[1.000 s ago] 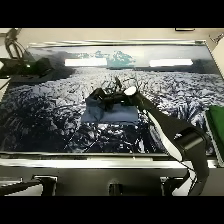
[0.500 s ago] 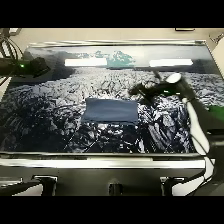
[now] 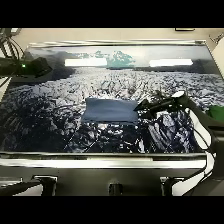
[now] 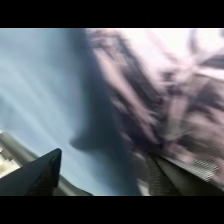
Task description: Fold the clothes and pants, and hang the long-sleeved shirts on hangers.
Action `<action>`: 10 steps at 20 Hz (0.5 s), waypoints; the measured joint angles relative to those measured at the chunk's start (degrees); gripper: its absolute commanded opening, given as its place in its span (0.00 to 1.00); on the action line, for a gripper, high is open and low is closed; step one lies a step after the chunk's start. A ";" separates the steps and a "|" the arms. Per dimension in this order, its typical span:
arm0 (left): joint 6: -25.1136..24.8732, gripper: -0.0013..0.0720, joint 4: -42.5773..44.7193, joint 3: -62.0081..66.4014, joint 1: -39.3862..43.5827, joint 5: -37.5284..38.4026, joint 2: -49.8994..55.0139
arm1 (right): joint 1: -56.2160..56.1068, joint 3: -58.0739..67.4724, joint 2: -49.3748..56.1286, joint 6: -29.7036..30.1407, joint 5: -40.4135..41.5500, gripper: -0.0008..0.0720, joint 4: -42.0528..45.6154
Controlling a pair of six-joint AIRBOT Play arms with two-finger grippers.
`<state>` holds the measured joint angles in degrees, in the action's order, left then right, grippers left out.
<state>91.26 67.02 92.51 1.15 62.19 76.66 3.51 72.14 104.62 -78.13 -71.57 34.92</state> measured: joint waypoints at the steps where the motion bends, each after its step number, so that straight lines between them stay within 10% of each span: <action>1: 0.04 0.04 -0.02 0.00 0.13 0.00 0.00 | -0.59 -0.24 0.48 1.16 1.18 0.27 -1.36; 2: 0.20 0.04 -0.04 0.00 0.28 0.00 0.00 | -1.07 -0.42 0.85 2.10 2.12 0.06 -2.56; 10: 0.42 0.04 -0.11 0.00 0.81 -0.04 0.00 | 5.70 10.67 -4.22 3.23 -2.19 0.05 -5.01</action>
<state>91.68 66.92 92.51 1.96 62.15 76.66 9.21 82.81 100.40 -74.89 -73.76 29.91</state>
